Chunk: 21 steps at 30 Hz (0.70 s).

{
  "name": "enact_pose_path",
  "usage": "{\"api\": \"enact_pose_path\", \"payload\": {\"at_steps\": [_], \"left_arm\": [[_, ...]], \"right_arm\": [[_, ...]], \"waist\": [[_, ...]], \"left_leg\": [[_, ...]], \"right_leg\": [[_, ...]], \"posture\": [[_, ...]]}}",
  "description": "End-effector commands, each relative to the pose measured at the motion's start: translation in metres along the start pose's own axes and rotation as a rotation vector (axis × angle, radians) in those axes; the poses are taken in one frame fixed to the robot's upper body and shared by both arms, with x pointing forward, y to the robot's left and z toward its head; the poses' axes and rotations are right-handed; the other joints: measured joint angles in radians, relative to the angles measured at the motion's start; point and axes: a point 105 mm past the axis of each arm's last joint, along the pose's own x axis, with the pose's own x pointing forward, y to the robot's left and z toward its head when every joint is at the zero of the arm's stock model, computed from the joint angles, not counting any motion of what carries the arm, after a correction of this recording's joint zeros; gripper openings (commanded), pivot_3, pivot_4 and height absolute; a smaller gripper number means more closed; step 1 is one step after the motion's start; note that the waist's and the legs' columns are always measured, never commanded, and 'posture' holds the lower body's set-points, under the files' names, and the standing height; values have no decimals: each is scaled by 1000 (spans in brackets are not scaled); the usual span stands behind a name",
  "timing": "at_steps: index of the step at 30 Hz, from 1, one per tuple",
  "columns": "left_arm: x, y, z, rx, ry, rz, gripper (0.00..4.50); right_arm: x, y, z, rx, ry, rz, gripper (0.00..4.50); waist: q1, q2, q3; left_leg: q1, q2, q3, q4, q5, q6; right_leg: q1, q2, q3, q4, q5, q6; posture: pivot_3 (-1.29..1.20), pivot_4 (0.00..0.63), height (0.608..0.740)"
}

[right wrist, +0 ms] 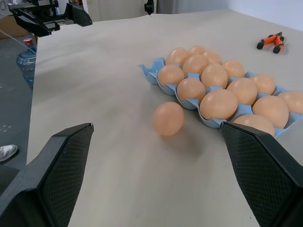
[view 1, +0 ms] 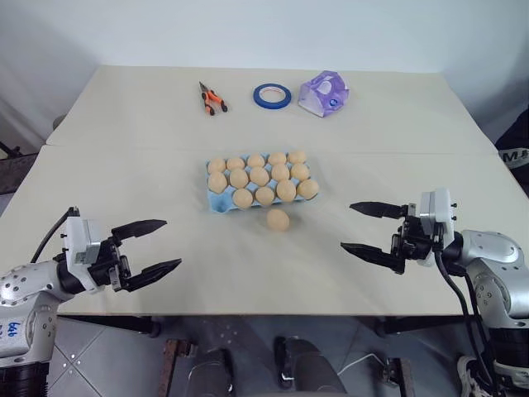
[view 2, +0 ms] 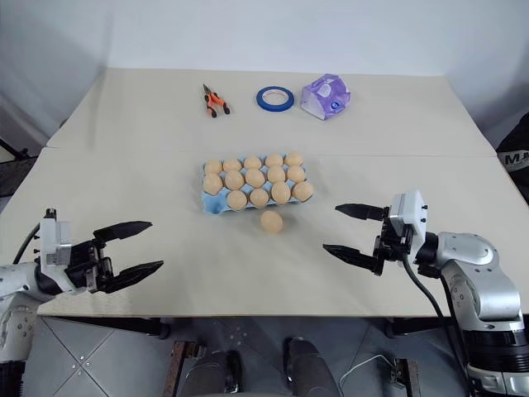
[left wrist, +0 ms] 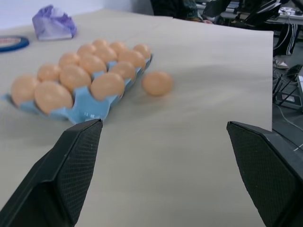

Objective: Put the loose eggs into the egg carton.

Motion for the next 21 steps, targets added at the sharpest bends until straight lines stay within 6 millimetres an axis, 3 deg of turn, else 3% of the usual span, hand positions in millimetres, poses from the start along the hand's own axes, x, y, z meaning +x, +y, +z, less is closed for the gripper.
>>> {"api": "enact_pose_path", "payload": {"at_steps": [1,7,11,14,21], "left_arm": [[32,-2,13,100,-32,-18,4483],[104,-10,20,120,-119,6,4483],[142,-10,8,137,-73,30,4483],[164,-5,-11,146,13,90,4483],[198,-3,-30,177,74,141,4483]], "right_arm": [[-6,-3,9,-46,-7,-15,4500],[-8,0,8,-40,0,-39,4500],[-9,3,6,-34,3,-56,4500],[-8,5,6,-30,1,-67,4500],[-9,8,5,-26,6,-86,4500]], "waist": [[0,0,0],[6,0,0],[1,0,0],[-1,1,-1],[3,1,-1]], "left_leg": [[0,0,0,0,0,0],[0,-1,0,1,0,2],[0,-1,0,1,0,2],[2,-1,0,2,0,1],[3,-2,-2,4,1,2]], "right_leg": [[0,0,0,0,0,1],[2,0,1,-1,4,7],[2,2,1,0,5,8],[3,2,2,2,5,8],[6,2,2,2,5,9]], "posture": [[0,150,740],[0,150,740],[0,150,740],[0,150,740],[0,150,740]]}}
